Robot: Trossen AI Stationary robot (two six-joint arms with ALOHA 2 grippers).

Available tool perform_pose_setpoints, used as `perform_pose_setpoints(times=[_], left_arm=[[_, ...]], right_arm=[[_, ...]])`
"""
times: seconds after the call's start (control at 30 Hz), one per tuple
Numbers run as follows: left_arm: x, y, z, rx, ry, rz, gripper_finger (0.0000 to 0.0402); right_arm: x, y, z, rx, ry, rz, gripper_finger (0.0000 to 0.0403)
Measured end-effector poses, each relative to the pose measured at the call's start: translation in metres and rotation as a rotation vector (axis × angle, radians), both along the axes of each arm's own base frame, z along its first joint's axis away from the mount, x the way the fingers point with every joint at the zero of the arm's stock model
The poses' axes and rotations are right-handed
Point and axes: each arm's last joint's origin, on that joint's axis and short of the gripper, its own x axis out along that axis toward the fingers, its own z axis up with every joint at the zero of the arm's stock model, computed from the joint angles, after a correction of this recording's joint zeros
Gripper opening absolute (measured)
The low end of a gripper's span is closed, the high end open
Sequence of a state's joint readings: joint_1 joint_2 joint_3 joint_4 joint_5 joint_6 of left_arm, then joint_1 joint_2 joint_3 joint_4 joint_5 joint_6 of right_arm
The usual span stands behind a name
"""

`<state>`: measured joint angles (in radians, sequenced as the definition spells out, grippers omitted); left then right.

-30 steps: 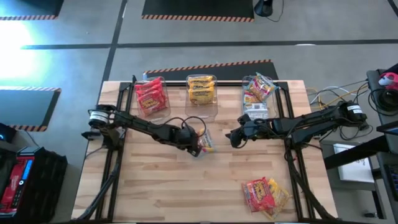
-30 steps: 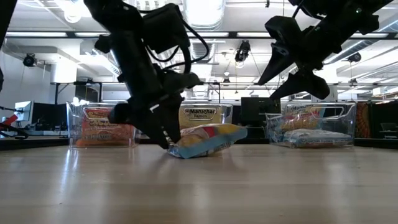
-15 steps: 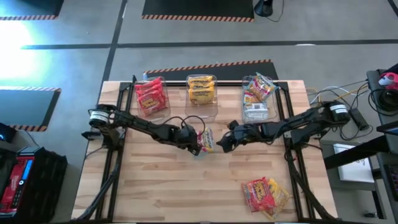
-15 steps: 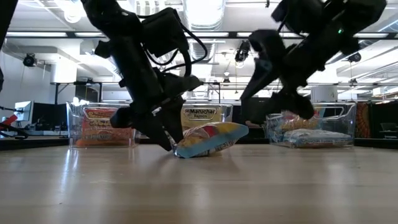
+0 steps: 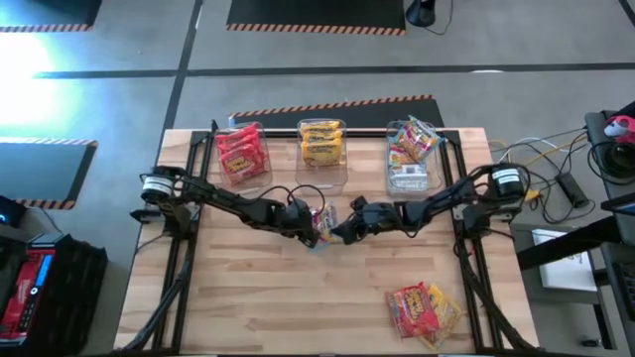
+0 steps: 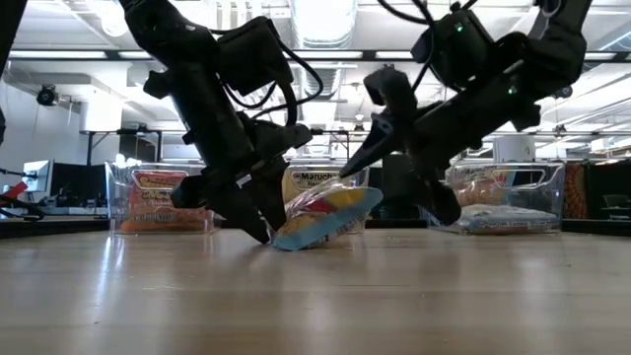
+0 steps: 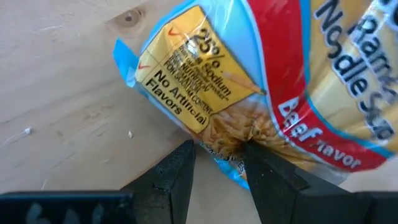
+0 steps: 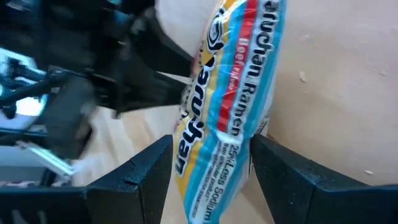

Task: Sort Maruchan noodles
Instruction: Put the blue noodle pack into the right transparent bin

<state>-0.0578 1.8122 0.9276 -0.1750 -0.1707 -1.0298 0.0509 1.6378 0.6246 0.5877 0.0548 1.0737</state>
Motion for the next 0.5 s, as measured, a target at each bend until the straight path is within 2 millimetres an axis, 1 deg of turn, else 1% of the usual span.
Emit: perform_pose_setpoints(times=[0.2, 0.5], left_arm=[[-0.0003, 0.0001, -0.0004, 0.001, 0.002, 0.001, 0.0126], [-0.0025, 0.0002, -0.0031, 0.003, 0.012, 0.001, 0.0126]], right_arm=[[0.003, -0.0014, -0.0115, 0.003, 0.039, -0.017, 0.0206], [0.0045, -0.0033, -0.0076, -0.048, 0.025, -0.048, 0.0206]])
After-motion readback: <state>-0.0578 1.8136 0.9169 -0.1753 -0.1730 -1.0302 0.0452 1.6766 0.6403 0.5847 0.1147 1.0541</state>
